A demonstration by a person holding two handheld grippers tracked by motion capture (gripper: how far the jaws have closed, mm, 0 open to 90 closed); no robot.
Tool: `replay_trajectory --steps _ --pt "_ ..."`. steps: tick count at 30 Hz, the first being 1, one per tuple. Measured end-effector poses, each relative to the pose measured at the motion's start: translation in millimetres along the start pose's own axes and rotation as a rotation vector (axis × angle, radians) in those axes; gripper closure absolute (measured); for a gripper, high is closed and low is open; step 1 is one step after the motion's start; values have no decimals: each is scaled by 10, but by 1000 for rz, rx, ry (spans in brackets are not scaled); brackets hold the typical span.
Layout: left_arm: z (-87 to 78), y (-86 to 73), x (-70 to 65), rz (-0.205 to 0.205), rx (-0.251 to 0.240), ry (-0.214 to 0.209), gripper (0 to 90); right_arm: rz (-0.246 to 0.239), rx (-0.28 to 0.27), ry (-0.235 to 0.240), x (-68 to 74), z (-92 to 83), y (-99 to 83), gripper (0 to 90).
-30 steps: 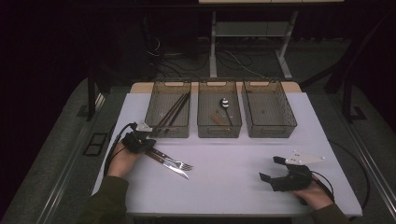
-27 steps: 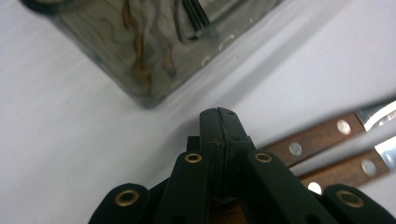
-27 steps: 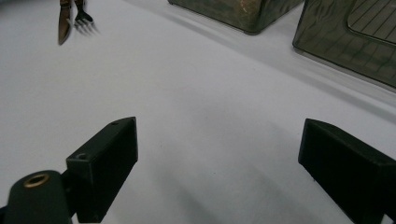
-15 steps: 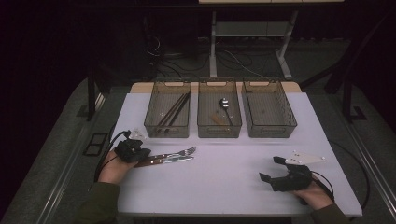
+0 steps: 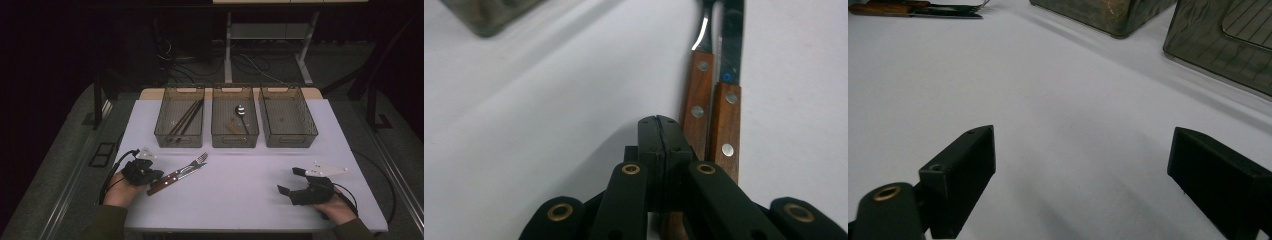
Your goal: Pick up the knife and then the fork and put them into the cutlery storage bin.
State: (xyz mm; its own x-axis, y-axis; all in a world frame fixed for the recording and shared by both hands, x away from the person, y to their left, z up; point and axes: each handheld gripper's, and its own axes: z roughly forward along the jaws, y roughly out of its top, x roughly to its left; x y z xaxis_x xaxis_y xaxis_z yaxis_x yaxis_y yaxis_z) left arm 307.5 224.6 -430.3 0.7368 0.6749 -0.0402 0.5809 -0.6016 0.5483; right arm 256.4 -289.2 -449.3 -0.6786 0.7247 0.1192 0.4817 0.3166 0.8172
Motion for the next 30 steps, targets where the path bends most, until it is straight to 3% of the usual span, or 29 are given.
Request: replay_trajectory --steps 3,6,8,10,13,15,19,30 --pt "-27 3 -44 5 -4 29 899 -1 -1 2 2 1 1 112" --pt "-111 18 -93 -9 -87 30 859 -2 -2 2 2 1 4 112" --pt "-151 21 -176 -23 -152 8 824 -1 -2 2 3 0 3 112" --pt "-150 15 -255 -13 -178 -10 789 0 -2 2 0 1 4 112" --pt "-97 -13 -333 3 -179 -28 757 -3 -1 2 0 3 4 112" --pt "-52 -30 -359 8 -172 -18 748 -3 -1 3 6 1 5 112" --pt "-12 -37 -365 16 -183 -4 748 -4 -3 4 8 0 8 112" --pt "109 -49 -376 42 -153 -40 746 -4 0 6 9 1 7 112"
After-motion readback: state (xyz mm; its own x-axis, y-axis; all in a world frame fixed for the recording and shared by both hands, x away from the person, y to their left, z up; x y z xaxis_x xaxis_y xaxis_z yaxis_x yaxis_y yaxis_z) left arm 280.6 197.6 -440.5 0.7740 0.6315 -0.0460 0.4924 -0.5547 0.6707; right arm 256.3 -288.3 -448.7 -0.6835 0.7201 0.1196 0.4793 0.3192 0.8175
